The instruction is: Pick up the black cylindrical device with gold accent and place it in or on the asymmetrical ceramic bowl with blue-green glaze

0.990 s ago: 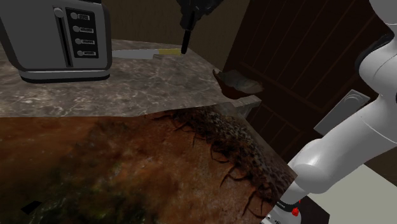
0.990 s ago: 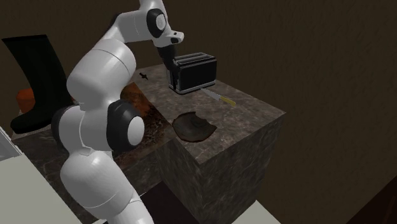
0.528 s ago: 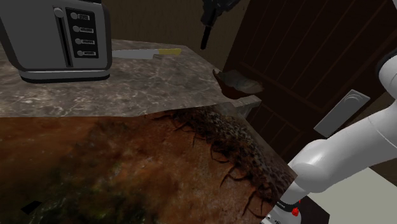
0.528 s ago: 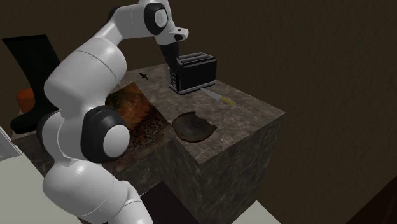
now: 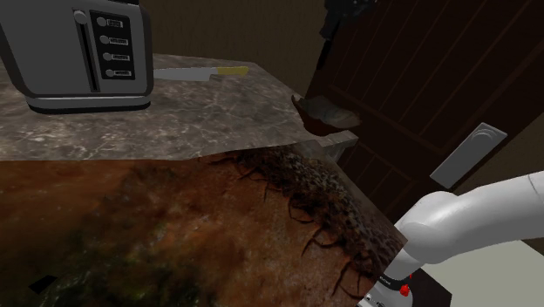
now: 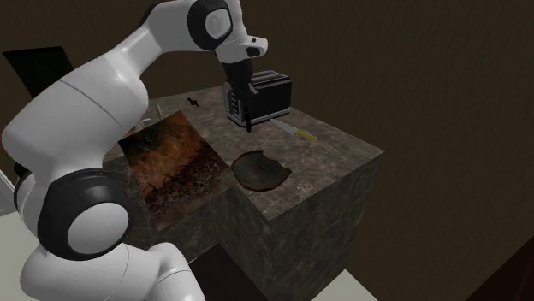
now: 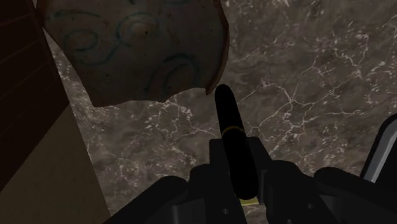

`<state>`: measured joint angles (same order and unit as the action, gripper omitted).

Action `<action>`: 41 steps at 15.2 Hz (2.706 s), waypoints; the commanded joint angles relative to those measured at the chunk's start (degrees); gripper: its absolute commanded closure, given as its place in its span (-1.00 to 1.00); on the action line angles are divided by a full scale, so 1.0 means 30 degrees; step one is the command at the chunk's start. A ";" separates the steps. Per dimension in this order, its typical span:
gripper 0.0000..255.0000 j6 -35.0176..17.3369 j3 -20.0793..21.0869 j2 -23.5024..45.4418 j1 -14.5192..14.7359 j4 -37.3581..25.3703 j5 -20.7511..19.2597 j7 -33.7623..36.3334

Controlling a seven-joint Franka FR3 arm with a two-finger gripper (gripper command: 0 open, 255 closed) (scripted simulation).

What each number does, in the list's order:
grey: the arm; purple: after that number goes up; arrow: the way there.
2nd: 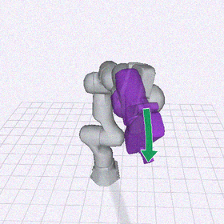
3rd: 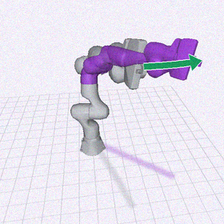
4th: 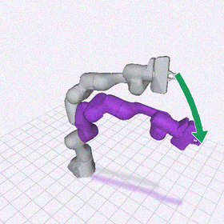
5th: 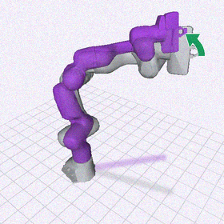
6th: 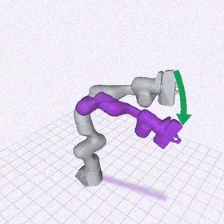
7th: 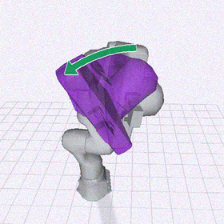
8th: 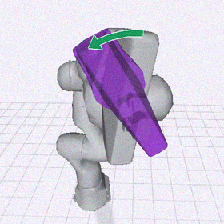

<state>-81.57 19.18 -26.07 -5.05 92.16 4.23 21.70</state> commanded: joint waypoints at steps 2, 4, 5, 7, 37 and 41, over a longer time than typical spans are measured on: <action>1.00 0.0302 -0.1460 -0.1302 -0.0065 0.1053 0.0105 -0.1553; 1.00 0.0552 -0.2323 -0.1902 -0.0127 0.1450 0.0025 -0.2479; 1.00 0.0648 -0.2637 -0.2103 -0.0153 0.1573 -0.0021 -0.2819; 1.00 0.0137 -0.2664 -0.2488 -0.0103 0.2468 0.0024 -0.2849; -1.00 -0.3070 -0.2675 -0.4836 0.0183 0.8014 0.0353 -0.2999; -1.00 -0.1312 -0.2744 -0.4315 0.0121 0.5736 0.0254 -0.2925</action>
<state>-86.30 11.00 -39.01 -4.69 110.12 5.02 12.92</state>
